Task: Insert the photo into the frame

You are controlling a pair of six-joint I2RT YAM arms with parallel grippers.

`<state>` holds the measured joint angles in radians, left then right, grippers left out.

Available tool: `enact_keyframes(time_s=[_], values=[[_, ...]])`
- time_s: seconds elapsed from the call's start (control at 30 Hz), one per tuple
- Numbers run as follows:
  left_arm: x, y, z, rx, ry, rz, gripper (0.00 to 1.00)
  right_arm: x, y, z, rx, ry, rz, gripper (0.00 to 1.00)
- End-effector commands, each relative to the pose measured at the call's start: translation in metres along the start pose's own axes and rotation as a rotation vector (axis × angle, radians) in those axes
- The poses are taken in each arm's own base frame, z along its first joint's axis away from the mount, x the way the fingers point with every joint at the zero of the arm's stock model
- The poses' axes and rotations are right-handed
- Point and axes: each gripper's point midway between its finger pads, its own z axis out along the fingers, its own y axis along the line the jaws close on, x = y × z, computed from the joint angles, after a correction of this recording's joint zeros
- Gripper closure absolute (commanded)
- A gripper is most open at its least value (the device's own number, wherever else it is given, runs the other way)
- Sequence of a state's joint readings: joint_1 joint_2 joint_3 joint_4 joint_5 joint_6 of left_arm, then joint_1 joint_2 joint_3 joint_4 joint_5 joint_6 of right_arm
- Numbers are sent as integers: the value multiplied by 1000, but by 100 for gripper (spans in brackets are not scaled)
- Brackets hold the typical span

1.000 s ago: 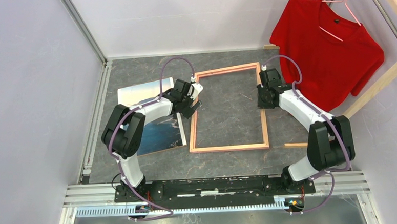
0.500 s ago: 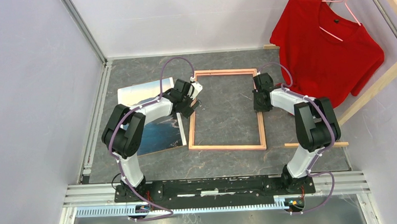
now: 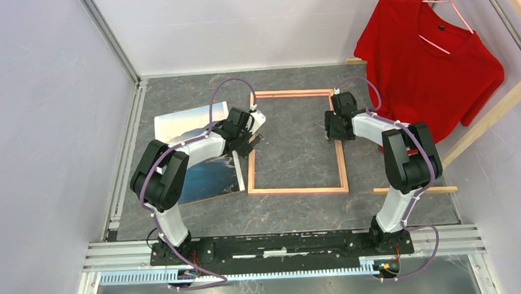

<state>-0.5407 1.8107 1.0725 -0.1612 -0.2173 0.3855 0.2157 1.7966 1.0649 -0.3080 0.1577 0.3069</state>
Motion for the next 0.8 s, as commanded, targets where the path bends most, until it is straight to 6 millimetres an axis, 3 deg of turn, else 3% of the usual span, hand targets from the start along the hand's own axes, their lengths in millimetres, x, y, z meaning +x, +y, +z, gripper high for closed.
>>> enact_keyframes(time_s=[0.0, 0.17, 0.43, 0.6, 0.77], values=[[22, -3, -3, 5, 68, 72, 0, 2, -3, 8, 29, 24, 9, 34], [20, -1, -1, -7, 74, 65, 0, -17, -10, -10, 68, -42, 35, 28], [50, 35, 14, -94, 165, 31, 0, -54, -3, -50, 18, -164, 72, 24], [28, 30, -4, -16, 90, -32, 0, -82, 55, -84, -146, -257, 46, 21], [-19, 34, -41, 102, -24, -145, 0, -91, 163, -110, -361, -283, -34, 21]])
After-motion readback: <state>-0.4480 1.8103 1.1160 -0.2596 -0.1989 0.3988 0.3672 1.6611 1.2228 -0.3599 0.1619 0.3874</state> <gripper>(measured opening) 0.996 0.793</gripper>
